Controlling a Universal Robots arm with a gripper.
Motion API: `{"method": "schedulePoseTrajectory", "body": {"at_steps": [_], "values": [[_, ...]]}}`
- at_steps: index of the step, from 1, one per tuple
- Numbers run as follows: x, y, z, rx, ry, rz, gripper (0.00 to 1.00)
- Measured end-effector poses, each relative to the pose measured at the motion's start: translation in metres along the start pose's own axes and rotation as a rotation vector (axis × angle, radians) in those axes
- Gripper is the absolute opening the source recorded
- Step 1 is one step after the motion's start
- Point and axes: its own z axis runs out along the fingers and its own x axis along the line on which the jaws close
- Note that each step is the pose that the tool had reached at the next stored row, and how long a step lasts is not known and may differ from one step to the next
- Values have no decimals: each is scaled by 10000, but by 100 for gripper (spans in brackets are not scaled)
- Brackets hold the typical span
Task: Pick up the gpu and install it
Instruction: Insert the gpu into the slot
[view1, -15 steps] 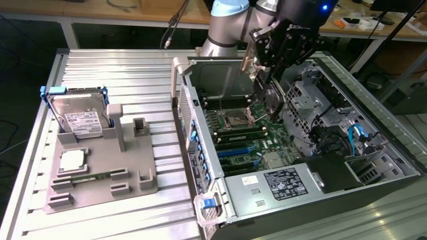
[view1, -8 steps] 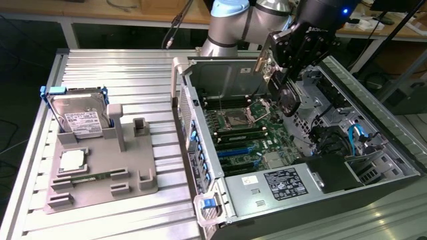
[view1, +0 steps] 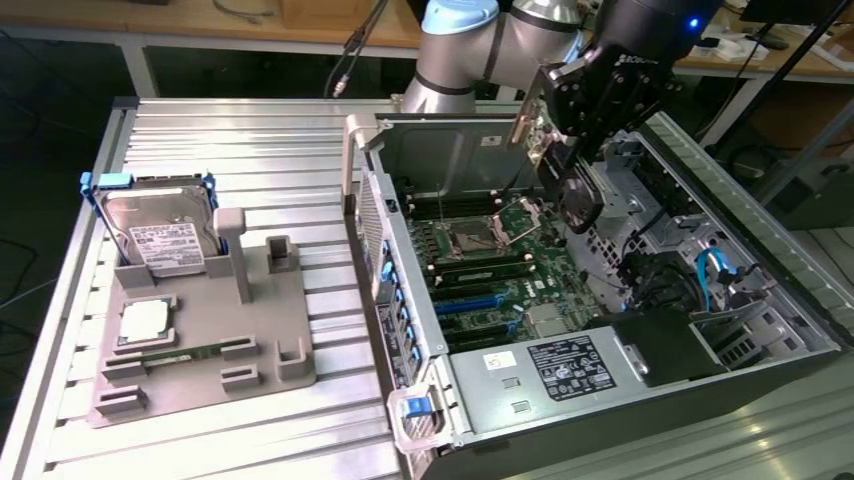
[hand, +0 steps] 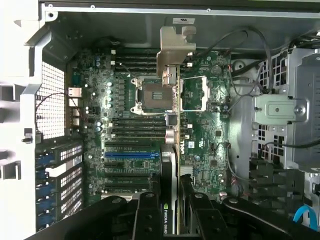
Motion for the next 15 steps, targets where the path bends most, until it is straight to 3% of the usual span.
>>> {"method": "schedulePoseTrajectory", "body": {"at_steps": [2, 15], "values": [[0, -1, 7, -14, 23, -585, 27], [2, -2, 35, -63, 111, -2800, 27]]}}
